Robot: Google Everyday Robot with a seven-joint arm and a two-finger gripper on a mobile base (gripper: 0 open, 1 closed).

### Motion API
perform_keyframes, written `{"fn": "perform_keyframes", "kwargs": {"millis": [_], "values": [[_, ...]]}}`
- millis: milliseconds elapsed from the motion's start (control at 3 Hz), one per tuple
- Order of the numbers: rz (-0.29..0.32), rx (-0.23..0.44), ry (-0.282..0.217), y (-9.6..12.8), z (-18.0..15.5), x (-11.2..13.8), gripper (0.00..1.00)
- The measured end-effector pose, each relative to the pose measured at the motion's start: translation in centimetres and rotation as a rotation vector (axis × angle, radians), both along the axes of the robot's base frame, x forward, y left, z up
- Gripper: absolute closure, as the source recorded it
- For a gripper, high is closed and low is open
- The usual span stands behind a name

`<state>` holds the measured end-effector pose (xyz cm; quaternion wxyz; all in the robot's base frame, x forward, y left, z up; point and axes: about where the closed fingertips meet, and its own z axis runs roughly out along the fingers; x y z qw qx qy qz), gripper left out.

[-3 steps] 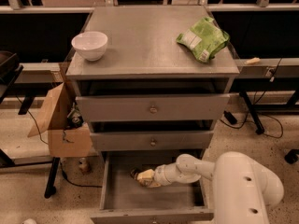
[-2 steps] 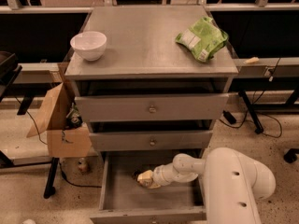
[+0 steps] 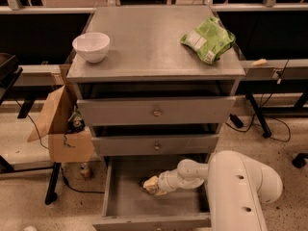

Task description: Place orange can into bottom drawer

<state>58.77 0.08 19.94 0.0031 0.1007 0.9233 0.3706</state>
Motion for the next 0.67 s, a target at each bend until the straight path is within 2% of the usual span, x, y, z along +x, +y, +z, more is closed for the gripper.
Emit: {"fn": "perform_keyframes", "kwargs": {"millis": [333, 667], "values": [[0.001, 0.0, 0.001, 0.05, -0.03, -0.04, 0.0], [0.001, 0.0, 0.001, 0.05, -0.03, -0.04, 0.0]]}}
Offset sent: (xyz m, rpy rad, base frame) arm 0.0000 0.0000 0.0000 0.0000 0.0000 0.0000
